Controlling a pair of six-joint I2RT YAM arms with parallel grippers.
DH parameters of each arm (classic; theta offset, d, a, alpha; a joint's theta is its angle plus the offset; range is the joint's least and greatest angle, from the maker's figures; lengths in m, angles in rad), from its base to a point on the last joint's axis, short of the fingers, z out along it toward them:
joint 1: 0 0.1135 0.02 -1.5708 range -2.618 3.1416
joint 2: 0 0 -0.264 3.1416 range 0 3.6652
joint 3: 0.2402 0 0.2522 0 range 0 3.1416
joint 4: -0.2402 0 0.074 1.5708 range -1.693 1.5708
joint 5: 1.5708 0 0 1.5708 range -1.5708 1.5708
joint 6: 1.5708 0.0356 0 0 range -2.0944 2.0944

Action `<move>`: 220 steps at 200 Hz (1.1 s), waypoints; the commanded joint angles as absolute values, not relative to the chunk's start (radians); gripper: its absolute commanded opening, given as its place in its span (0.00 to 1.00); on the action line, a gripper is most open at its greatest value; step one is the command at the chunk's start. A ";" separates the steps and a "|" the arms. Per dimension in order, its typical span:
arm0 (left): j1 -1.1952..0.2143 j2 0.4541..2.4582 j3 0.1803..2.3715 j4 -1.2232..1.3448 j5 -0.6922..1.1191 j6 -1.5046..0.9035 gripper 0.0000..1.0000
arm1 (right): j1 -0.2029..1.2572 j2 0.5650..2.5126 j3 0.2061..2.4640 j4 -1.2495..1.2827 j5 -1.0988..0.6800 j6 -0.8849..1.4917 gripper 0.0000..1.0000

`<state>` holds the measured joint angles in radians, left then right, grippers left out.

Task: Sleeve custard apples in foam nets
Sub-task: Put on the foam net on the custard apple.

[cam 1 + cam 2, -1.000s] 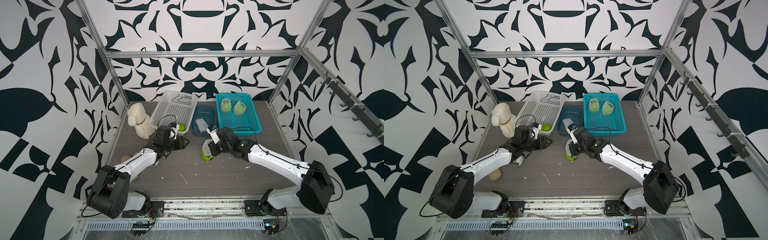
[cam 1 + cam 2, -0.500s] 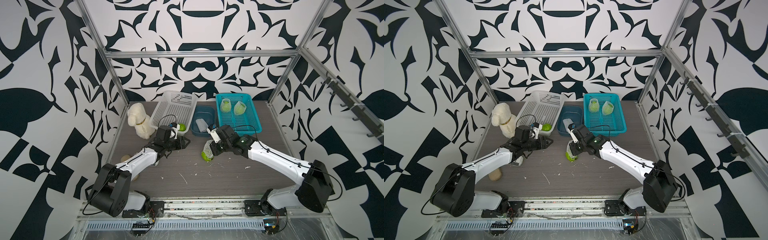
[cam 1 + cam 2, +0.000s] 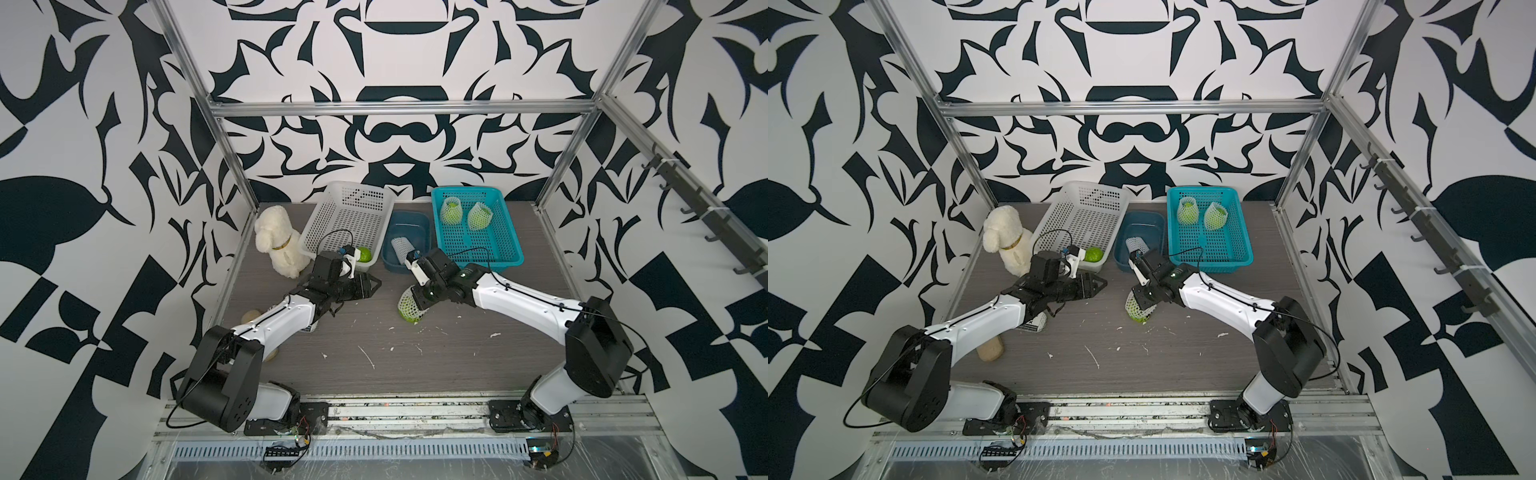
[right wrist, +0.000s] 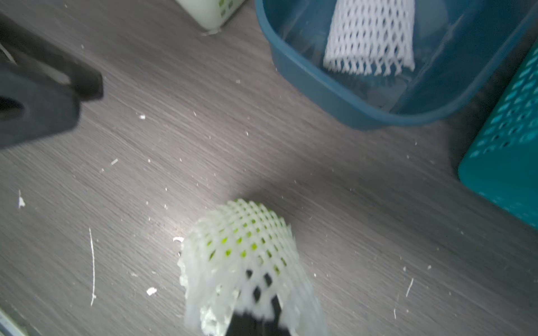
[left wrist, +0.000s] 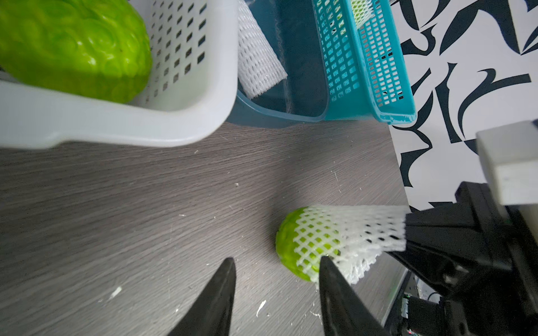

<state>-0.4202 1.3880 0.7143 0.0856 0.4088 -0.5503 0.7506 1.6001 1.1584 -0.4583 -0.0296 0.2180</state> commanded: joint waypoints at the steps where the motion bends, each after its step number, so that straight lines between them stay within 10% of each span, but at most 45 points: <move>1: -0.420 1.410 0.745 0.077 0.428 -0.540 0.49 | 0.756 1.610 1.242 -0.424 -0.057 0.190 0.00; 220: -0.421 1.422 0.736 0.087 0.449 -0.552 0.54 | 0.844 1.688 1.290 -0.532 -0.010 0.168 0.05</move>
